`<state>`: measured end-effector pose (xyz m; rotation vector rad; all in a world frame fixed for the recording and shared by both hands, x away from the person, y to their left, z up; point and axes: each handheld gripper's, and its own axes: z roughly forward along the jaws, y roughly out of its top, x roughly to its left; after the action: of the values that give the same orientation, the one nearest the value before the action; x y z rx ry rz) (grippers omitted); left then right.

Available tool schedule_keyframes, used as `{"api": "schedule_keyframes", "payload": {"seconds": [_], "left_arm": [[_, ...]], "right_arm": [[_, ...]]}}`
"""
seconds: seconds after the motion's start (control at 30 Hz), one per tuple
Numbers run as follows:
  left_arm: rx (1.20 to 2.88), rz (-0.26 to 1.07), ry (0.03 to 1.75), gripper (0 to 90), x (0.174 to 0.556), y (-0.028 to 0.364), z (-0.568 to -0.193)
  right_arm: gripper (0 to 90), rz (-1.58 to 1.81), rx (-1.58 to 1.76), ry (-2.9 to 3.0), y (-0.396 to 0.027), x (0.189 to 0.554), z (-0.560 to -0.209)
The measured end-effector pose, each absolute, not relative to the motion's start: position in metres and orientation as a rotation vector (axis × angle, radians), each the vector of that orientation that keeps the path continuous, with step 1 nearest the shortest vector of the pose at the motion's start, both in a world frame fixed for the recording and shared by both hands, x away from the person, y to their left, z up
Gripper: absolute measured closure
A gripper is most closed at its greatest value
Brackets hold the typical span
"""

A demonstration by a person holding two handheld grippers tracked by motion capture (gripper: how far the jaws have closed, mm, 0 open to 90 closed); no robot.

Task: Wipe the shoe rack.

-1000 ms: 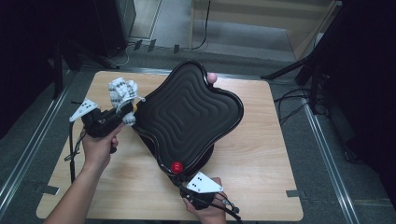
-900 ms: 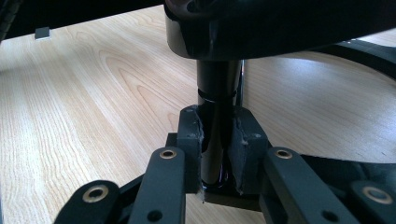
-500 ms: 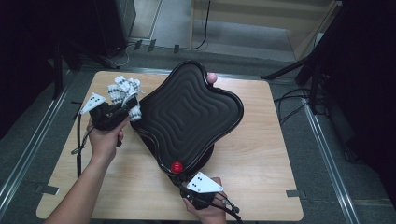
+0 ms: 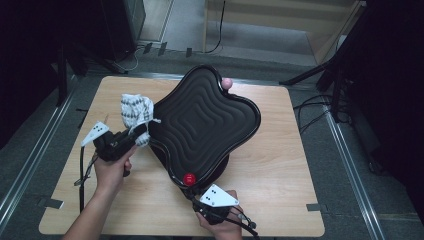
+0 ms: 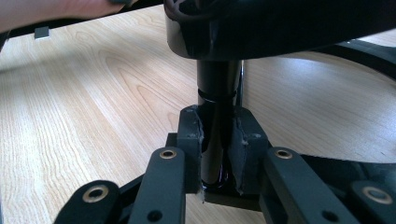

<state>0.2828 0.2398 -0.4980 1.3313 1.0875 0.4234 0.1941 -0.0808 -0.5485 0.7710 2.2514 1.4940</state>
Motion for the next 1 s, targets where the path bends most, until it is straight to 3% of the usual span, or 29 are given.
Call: {"api": "schedule_keyframes", "payload": {"seconds": [0.1, 0.23, 0.4, 0.5, 0.57, 0.7, 0.87, 1.0], "left_arm": [[1.344, 0.446, 1.085, 78.8, 0.268, 0.242, -0.504], [1.377, 0.431, 1.224, 79.3, 0.259, 0.249, -0.527], [1.468, 0.246, 1.346, 75.5, 0.276, 0.245, -0.543], [1.497, 0.234, 1.332, 62.4, 0.281, 0.237, -0.546], [1.505, 0.236, 1.282, 47.6, 0.279, 0.237, -0.544], [1.491, 0.263, 1.292, 27.9, 0.271, 0.258, -0.533], [1.453, 0.403, 1.432, 28.5, 0.262, 0.295, -0.53], [1.402, 0.467, 1.319, 30.8, 0.254, 0.289, -0.517]], "right_arm": [[76.1, 1.493, 0.771, 2.252, -0.081, 0.194, -0.548], [76.1, 1.491, 0.773, 2.251, -0.081, 0.194, -0.548], [76.0, 1.489, 0.776, 2.252, -0.081, 0.194, -0.548], [76.0, 1.489, 0.777, 2.25, -0.08, 0.194, -0.548], [76.0, 1.488, 0.778, 2.247, -0.081, 0.194, -0.548], [76.0, 1.485, 0.782, 2.248, -0.084, 0.193, -0.548], [75.9, 1.482, 0.784, 2.247, -0.087, 0.194, -0.547], [76.0, 1.479, 0.788, 2.248, -0.087, 0.193, -0.547]]}}
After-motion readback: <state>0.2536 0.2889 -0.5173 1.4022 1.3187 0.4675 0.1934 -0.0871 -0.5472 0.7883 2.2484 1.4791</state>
